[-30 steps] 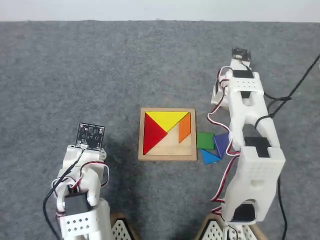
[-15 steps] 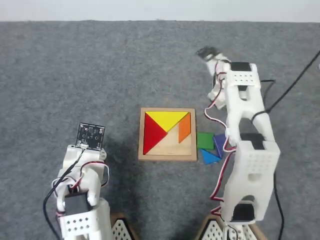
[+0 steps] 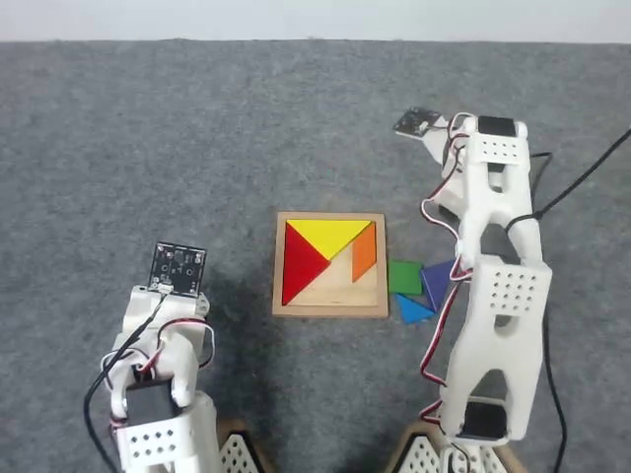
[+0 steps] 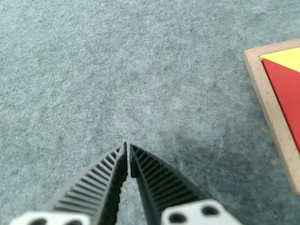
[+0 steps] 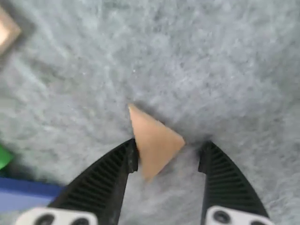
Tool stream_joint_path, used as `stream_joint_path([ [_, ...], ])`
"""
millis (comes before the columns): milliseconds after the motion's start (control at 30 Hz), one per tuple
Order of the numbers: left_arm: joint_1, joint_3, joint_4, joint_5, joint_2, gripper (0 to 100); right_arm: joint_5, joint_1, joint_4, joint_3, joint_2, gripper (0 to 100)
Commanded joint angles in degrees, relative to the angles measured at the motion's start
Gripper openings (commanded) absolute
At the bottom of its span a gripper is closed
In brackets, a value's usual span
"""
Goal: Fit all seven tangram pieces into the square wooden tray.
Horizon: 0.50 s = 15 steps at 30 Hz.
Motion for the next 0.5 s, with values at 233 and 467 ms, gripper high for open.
stream_joint_path([
  [233, -0.4, -0.4, 0.4, -0.8, -0.7, 1, 12.4, -0.4, 2.0, -6.7, 2.6, 0.5],
  [467, -0.4, -0.4, 0.4, -0.8, -0.7, 1, 13.5, -0.6, 9.9, -10.9, 0.8, 0.9],
])
